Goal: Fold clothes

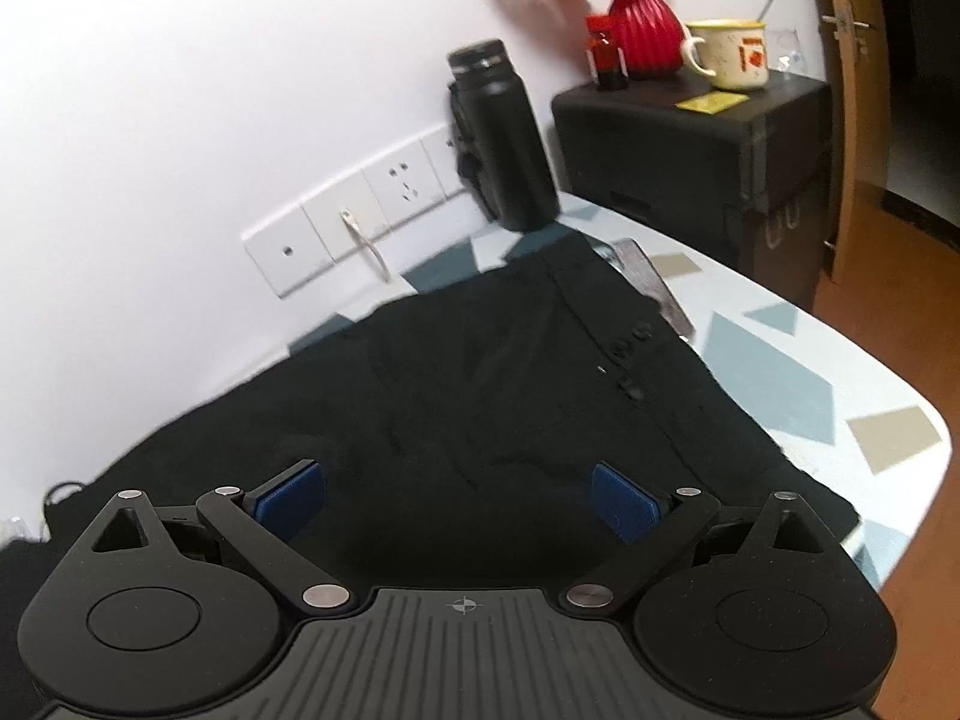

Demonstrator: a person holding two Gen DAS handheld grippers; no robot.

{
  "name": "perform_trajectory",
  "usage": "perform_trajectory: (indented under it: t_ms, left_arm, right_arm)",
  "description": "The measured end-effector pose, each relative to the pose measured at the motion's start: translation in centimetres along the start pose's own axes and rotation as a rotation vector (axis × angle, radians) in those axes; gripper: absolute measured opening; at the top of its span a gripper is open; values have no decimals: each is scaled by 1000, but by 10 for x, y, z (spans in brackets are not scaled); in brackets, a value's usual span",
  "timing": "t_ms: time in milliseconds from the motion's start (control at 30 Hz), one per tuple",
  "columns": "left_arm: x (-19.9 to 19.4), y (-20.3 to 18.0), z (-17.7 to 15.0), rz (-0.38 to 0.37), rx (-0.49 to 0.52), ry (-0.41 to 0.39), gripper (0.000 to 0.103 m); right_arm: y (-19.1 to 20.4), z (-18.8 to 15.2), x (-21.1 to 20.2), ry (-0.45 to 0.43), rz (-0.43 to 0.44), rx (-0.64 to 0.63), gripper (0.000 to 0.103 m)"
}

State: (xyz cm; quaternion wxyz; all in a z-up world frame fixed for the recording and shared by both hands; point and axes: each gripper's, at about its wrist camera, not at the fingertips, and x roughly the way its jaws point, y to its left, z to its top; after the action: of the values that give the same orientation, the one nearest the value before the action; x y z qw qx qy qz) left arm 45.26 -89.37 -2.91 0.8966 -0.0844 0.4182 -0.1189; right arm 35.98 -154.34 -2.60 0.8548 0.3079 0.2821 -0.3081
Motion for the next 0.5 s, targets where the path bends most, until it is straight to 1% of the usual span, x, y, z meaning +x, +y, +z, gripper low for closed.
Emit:
perform_trajectory:
  t_ms: [33,100,167,267,367,500]
  left_arm:
    - [7,15,-6,8,-57,41,80]
    - [13,37,-12,24,-131,73,79]
    - [14,53,-20,30,-173,79,79]
    - [22,67,-31,-11,-215,112,79]
    - [31,65,-44,-13,-200,145,79]
    - [44,47,-57,-71,-154,190,79]
  right_arm:
    - [-5,-2,-2,3,-11,7,96]
    - [-16,-4,-5,9,-34,25,96]
    - [-29,-8,-10,12,-50,58,96]
    - [-49,-17,-18,21,-70,101,95]
    - [-65,-29,-27,21,-107,118,95]
    - [-88,-50,-36,36,-167,136,95]
